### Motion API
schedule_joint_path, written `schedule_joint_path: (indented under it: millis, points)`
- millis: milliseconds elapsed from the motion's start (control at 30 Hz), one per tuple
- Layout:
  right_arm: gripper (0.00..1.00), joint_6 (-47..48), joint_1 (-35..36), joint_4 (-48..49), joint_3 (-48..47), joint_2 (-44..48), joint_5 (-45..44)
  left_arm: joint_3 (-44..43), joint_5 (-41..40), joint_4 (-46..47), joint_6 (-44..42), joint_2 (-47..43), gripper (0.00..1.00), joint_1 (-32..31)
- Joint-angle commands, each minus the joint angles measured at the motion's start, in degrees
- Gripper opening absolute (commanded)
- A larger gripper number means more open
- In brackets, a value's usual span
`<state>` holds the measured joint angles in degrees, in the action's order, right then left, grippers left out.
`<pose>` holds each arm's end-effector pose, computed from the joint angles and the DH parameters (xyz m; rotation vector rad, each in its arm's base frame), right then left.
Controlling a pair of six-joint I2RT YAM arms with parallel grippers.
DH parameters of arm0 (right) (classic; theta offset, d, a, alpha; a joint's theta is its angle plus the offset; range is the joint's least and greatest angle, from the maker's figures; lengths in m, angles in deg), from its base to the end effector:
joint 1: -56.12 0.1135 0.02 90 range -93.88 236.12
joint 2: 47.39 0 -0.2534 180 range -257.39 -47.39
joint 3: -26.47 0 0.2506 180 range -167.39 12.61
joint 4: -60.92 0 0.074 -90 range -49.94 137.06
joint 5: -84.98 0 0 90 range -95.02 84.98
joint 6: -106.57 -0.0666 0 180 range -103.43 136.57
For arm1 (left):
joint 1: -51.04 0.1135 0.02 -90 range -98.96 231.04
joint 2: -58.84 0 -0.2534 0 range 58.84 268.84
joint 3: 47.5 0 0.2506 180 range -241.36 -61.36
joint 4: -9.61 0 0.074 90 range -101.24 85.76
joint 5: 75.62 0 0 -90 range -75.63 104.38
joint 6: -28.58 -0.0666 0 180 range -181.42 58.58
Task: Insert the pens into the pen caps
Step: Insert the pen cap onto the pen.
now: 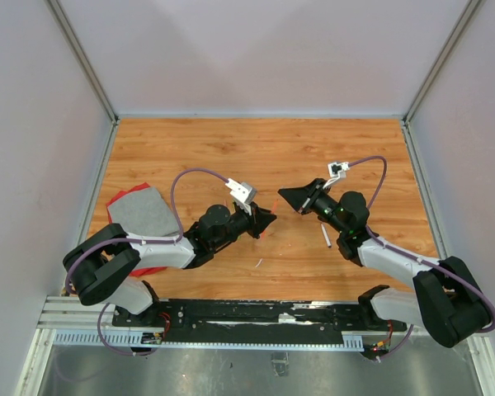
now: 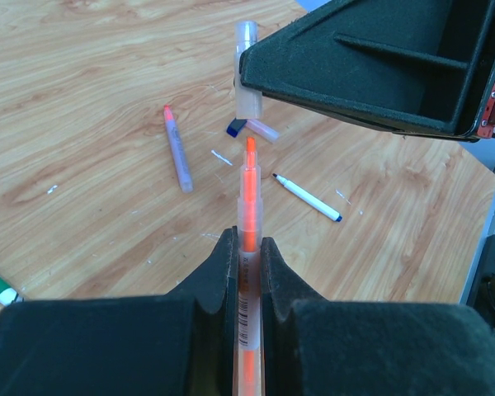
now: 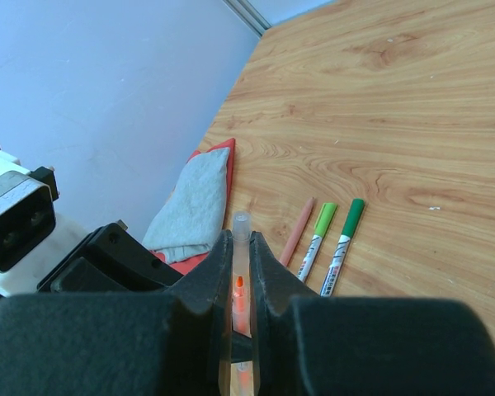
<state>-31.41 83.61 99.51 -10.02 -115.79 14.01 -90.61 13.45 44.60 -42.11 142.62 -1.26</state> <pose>0.2343 0.1464 0.2326 -0.0119 1.6025 1.2920 0.1981 -0.2545 0.1882 0.4863 1.6875 -0.9187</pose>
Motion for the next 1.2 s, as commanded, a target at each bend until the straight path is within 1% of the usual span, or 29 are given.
schedule_joint_path:
  millis: [0,533,967,1167]
  points:
    - [0.01,0.21,0.81,1.9,0.85,1.14,0.71,-1.18,-0.3,2.58,-1.07,0.16,0.01,-0.53]
    - [0.01,0.13,1.85,1.94,1.88,1.04,2.51,-1.19,-0.39,2.49,-1.06,0.29,0.01,-0.53]
    - [0.01,-0.75,1.84,4.32,0.88,0.71,-0.93,-1.24,-0.39,2.4,-1.14,0.19,0.01,-0.53]
    - [0.01,-0.79,1.84,4.24,0.81,0.46,-0.23,-1.17,-0.39,2.41,-1.13,0.15,0.01,-0.53]
